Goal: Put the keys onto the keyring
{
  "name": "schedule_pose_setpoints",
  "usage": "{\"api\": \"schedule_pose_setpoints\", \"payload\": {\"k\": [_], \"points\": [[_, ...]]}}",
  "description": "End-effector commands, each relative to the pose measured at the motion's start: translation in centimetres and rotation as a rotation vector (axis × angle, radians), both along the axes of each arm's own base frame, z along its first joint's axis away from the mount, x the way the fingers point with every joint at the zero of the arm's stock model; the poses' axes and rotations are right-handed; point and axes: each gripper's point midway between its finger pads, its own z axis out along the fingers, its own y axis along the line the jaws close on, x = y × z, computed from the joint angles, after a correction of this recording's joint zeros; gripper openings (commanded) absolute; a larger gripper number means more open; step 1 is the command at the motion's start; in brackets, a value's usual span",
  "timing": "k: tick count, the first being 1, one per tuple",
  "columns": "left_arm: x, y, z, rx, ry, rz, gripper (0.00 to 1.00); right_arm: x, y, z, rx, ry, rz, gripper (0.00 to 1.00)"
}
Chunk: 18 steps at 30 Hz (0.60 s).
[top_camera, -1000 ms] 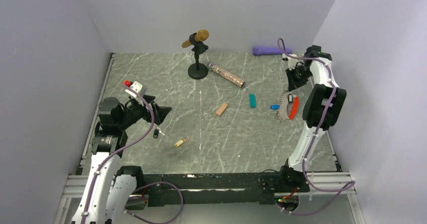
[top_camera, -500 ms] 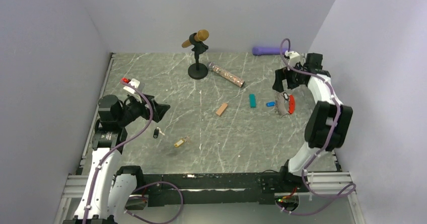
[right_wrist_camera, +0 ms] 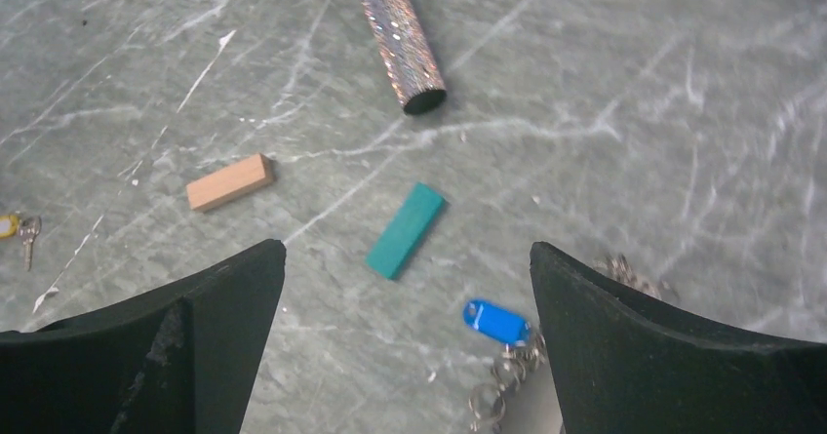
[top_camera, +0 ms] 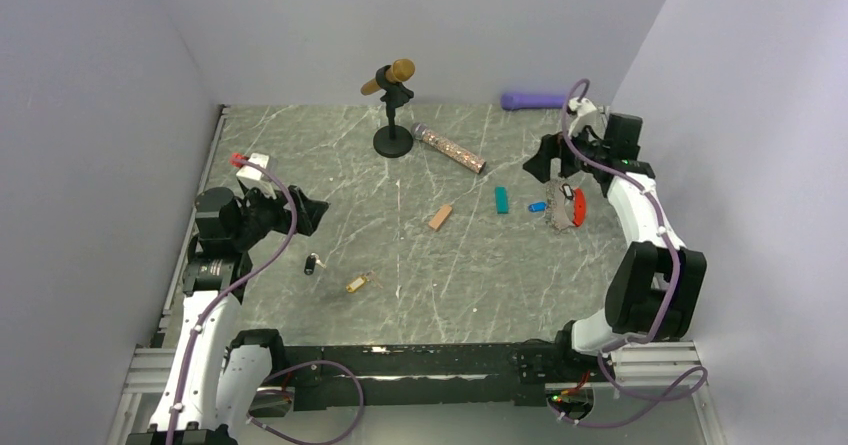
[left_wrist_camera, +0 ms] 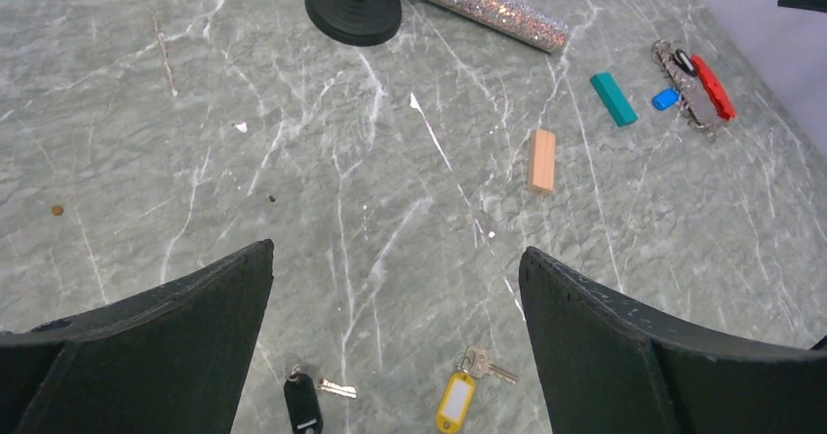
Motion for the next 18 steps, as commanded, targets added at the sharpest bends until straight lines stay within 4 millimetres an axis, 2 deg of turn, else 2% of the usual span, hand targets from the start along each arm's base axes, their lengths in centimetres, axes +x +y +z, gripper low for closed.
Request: {"api": "schedule_pose_setpoints", "payload": {"k": [1,3,7,9,12,16,18], "points": [[-0.2,0.6,0.2,0.035,-0.015,0.019,0.99,1.3,2.0,1.5,-0.120,-0.068,0.069,1.00],[-0.2,0.6,0.2,0.039,-0.018,0.019,0.99,1.1,2.1,1.9,-0.157,-0.090,0.029,1.00],[-0.2,0.6,0.3,0.041,-0.021,0.014,0.99,-0.4,2.1,5.2,-0.069,-0.147,-0.095,1.00],[-0.2,0.5,0.3,0.041,-0.017,0.010,0.99,-0.9,0.7,7.1,-0.013,-0.201,-0.257,1.00],[-0.2,0.6,0.3,0.044,-0.016,0.015,1.00,-2.7,-0.7,9.5,0.084,-0.244,-0.438,1.00],[-0.3,0.6,0.4,0.043,-0.023,0.017,0.99,-4.2,-1.9,10.5,0.132,-0.208,-0.528,1.00],[-0.3,0.5,0.4,0.041,-0.024,0.012,0.99,-4.8,-2.1,10.4,0.124,-0.219,-0.532,1.00]]}}
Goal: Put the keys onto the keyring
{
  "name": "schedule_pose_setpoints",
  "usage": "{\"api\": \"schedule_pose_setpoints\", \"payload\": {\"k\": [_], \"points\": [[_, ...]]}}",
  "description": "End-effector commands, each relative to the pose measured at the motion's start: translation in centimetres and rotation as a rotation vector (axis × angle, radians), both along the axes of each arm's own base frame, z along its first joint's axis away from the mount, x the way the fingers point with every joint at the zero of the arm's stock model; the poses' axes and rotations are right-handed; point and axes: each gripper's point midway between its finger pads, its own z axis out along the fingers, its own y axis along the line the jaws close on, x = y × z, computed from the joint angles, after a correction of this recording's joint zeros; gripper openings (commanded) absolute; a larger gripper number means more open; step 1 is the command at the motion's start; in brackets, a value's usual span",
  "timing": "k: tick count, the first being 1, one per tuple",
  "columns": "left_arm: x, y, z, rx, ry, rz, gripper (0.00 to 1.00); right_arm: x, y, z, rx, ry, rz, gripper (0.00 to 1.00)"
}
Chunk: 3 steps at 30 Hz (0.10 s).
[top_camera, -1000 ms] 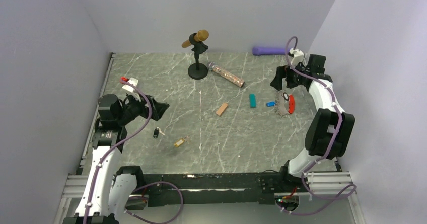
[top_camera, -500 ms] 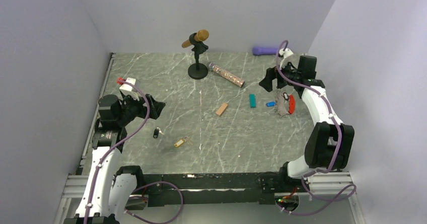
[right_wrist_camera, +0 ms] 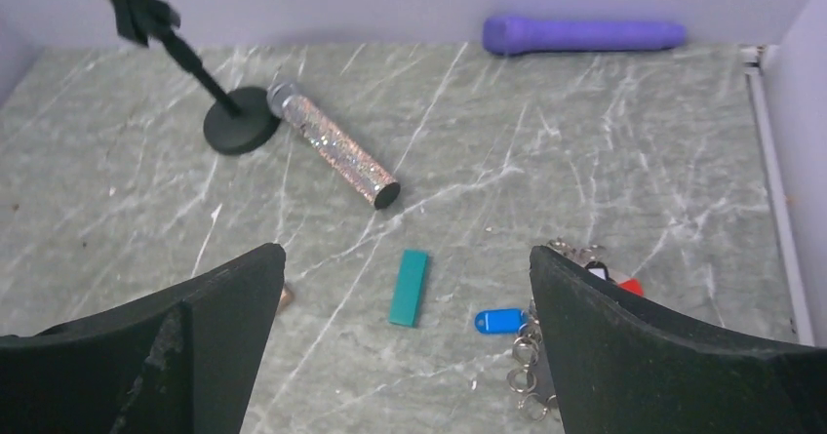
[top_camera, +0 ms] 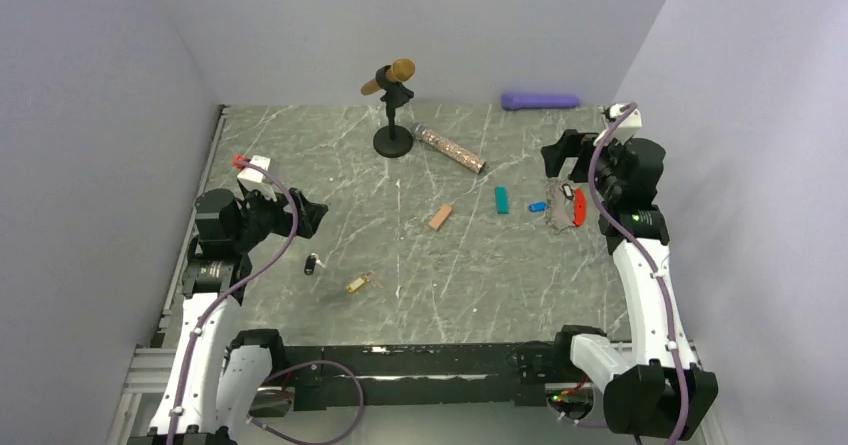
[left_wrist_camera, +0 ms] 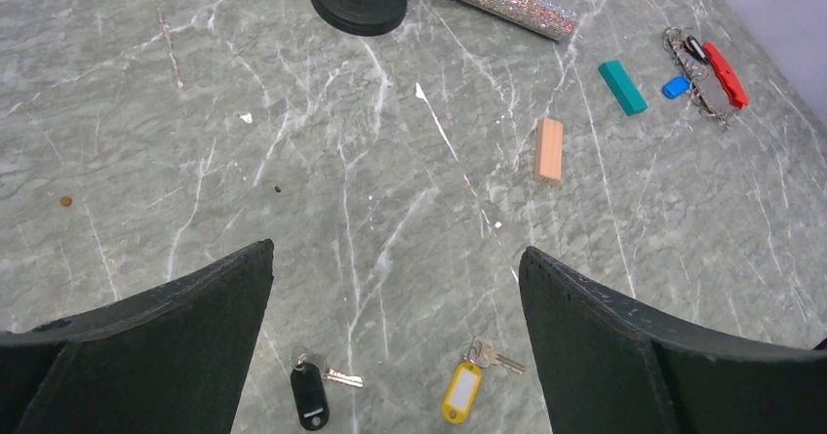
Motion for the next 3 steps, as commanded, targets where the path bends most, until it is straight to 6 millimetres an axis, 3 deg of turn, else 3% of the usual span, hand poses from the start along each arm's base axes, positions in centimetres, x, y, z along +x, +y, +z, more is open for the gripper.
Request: {"api": "schedule_pose_setpoints", "payload": {"k": [1,3], "points": [[0.08,0.21,1.06,0.010,-0.039,0.004,0.99,-0.31,-1.53,0.75,0.076,-0.010,-0.117,1.00],[0.01,0.12,1.16,0.007,-0.043,0.001,0.99,-0.68,-1.47,0.77,0.090,-0.012,-0.114,1.00]]}}
